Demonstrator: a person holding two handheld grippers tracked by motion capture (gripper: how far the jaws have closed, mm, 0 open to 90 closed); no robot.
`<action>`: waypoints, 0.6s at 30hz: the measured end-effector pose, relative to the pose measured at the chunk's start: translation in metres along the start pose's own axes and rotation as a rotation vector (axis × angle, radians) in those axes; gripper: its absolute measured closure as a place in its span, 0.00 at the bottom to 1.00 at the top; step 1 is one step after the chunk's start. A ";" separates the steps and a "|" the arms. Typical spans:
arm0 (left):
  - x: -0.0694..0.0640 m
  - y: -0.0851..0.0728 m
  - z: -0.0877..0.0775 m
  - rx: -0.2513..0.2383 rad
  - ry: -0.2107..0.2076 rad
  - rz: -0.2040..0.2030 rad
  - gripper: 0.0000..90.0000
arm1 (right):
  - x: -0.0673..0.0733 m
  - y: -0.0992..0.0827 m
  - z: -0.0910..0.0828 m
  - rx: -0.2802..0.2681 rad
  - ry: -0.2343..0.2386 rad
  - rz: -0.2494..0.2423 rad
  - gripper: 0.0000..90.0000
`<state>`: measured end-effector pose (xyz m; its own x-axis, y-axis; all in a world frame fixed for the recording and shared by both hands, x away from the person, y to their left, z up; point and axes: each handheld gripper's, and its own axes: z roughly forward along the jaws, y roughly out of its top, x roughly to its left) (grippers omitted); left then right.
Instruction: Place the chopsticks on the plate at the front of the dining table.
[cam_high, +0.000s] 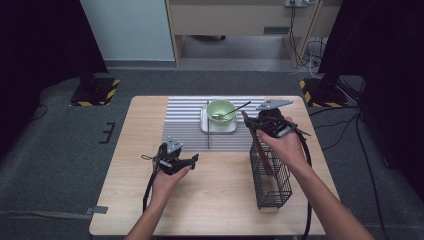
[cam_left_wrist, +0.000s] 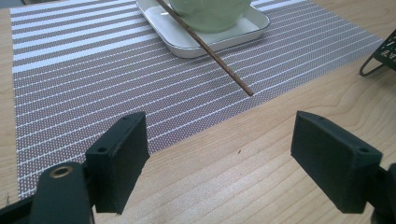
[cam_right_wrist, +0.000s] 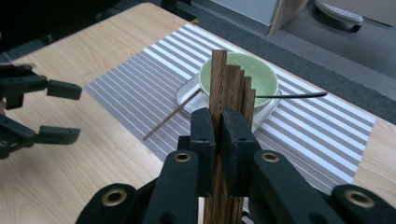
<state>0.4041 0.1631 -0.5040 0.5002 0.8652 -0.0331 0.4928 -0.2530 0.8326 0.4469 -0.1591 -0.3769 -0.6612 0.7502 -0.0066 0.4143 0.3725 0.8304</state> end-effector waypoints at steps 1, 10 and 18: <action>0.000 0.000 -0.001 -0.006 0.005 0.000 0.21 | -0.001 0.002 -0.001 -0.012 0.007 0.007 0.94; 0.003 0.002 -0.005 -0.019 0.013 -0.007 0.20 | -0.004 0.016 -0.006 -0.041 0.032 0.026 0.94; 0.004 0.004 -0.009 -0.028 0.018 -0.012 0.20 | -0.001 0.031 -0.021 -0.088 0.052 0.030 0.94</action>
<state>0.4020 0.1697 -0.4958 0.4818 0.8756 -0.0336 0.4785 -0.2308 0.8472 0.4471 -0.1597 -0.3397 -0.6819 0.7300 0.0463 0.3797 0.2991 0.8754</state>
